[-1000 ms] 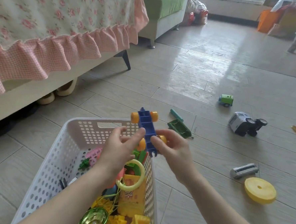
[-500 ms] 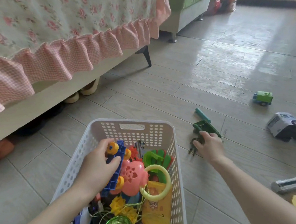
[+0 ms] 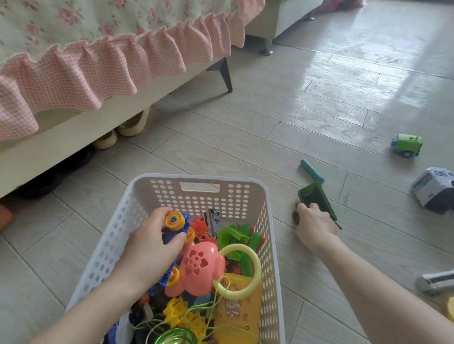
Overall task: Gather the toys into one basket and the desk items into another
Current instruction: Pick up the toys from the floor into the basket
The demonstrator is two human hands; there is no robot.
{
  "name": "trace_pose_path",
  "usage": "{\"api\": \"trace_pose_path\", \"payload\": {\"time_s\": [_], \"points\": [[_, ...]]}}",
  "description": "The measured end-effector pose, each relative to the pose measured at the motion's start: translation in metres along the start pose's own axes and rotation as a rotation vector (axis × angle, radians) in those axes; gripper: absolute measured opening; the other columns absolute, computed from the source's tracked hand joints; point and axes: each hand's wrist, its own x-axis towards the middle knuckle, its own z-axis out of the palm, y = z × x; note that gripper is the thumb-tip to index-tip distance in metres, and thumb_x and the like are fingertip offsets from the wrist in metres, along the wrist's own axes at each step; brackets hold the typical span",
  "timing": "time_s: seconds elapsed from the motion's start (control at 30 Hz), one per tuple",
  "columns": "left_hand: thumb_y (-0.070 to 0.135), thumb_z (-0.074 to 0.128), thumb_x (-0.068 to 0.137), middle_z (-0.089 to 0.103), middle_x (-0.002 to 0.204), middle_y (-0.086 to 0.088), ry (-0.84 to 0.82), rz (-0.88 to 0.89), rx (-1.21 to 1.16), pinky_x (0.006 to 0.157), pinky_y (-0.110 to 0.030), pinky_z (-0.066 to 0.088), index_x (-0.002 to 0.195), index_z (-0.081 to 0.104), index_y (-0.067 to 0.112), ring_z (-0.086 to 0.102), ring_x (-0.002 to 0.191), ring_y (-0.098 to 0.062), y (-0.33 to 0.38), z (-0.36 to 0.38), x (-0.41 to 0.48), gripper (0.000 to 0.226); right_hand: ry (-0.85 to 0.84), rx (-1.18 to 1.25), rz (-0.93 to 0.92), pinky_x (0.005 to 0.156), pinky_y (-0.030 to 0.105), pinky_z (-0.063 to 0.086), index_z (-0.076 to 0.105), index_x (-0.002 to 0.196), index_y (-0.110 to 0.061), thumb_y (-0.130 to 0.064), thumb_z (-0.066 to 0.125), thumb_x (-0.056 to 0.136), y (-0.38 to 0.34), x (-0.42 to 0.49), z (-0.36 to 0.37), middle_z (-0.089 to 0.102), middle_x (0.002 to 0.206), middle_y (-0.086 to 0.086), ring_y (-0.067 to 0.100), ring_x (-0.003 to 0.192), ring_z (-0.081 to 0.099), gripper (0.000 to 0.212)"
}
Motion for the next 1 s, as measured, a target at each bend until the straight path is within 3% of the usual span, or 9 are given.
{"api": "trace_pose_path", "payload": {"time_s": [0.13, 0.2, 0.3, 0.4, 0.57, 0.8, 0.9, 1.0], "points": [[0.017, 0.058, 0.087, 0.051, 0.085, 0.023, 0.018, -0.021, 0.008, 0.065, -0.009, 0.036, 0.102, 0.042, 0.032, 0.049, 0.077, 0.005, -0.004, -0.004, -0.004, 0.027, 0.043, 0.074, -0.027, 0.067, 0.033, 0.037, 0.049, 0.109, -0.008, -0.001, 0.040, 0.089, 0.012, -0.006, 0.003, 0.041, 0.095, 0.008, 0.034, 0.097, 0.052, 0.023], [0.018, 0.056, 0.088, 0.047, 0.085, 0.024, 0.021, -0.044, 0.027, 0.067, -0.017, 0.042, 0.110, 0.040, 0.031, 0.050, 0.079, 0.000, -0.004, -0.006, -0.007, 0.030, 0.039, 0.149, 0.000, 0.069, 0.033, 0.037, 0.050, 0.110, -0.003, -0.002, 0.046, 0.088, 0.014, -0.008, 0.004, 0.043, 0.097, 0.011, 0.035, 0.098, 0.053, 0.022], [0.022, 0.054, 0.089, 0.052, 0.112, 0.006, 0.020, -0.083, 0.100, 0.089, -0.036, 0.044, 0.132, 0.038, 0.019, 0.052, 0.111, -0.020, -0.006, -0.013, -0.012, 0.046, 0.026, 0.255, 0.040, 0.076, 0.034, 0.043, 0.052, 0.111, -0.002, -0.007, 0.053, 0.086, 0.019, -0.017, 0.003, 0.048, 0.104, 0.014, 0.035, 0.096, 0.053, 0.025], [0.024, 0.053, 0.090, 0.044, 0.141, -0.004, 0.046, -0.079, 0.206, 0.103, -0.034, 0.033, 0.139, 0.034, 0.014, 0.040, 0.131, -0.021, -0.011, -0.021, -0.016, 0.054, 0.033, 0.342, 0.062, 0.081, 0.033, 0.044, 0.056, 0.111, -0.002, -0.009, 0.054, 0.085, 0.023, -0.026, 0.002, 0.050, 0.105, 0.014, 0.032, 0.093, 0.053, 0.028], [0.024, 0.053, 0.090, 0.046, 0.138, -0.010, 0.070, -0.074, 0.259, 0.101, -0.036, 0.034, 0.136, 0.039, 0.011, 0.042, 0.128, -0.024, -0.018, -0.036, -0.024, 0.050, 0.056, 0.423, 0.038, 0.080, 0.029, 0.041, 0.060, 0.114, -0.003, -0.010, 0.056, 0.084, 0.024, -0.043, -0.011, 0.054, 0.112, 0.017, 0.032, 0.098, 0.054, 0.032], [0.021, 0.050, 0.091, 0.043, 0.139, -0.012, 0.108, -0.087, 0.275, 0.101, -0.038, 0.034, 0.137, 0.038, 0.008, 0.041, 0.128, -0.027, -0.025, -0.051, -0.037, 0.050, 0.226, 0.451, -0.101, 0.071, 0.021, 0.029, 0.065, 0.116, -0.008, -0.009, 0.060, 0.081, 0.007, -0.076, -0.072, 0.058, 0.112, 0.015, 0.018, 0.084, 0.041, 0.035], [0.022, 0.051, 0.091, 0.044, 0.136, -0.014, 0.092, -0.134, 0.284, 0.101, -0.040, 0.036, 0.136, 0.038, 0.006, 0.041, 0.126, -0.027, -0.031, -0.054, -0.039, 0.050, 0.312, 0.496, -0.218, 0.071, 0.021, 0.034, 0.064, 0.116, -0.009, -0.008, 0.061, 0.081, -0.015, -0.105, -0.105, 0.059, 0.111, 0.012, 0.018, 0.082, 0.047, 0.035], [0.022, 0.050, 0.090, 0.050, 0.127, -0.016, 0.041, -0.198, 0.283, 0.093, -0.038, 0.040, 0.129, 0.041, 0.004, 0.047, 0.116, -0.028, -0.042, -0.054, -0.039, 0.044, 0.287, 0.538, -0.388, 0.059, 0.016, 0.040, 0.067, 0.111, -0.011, -0.009, 0.062, 0.083, -0.051, -0.140, -0.126, 0.057, 0.102, 0.004, 0.018, 0.078, 0.055, 0.029]]}}
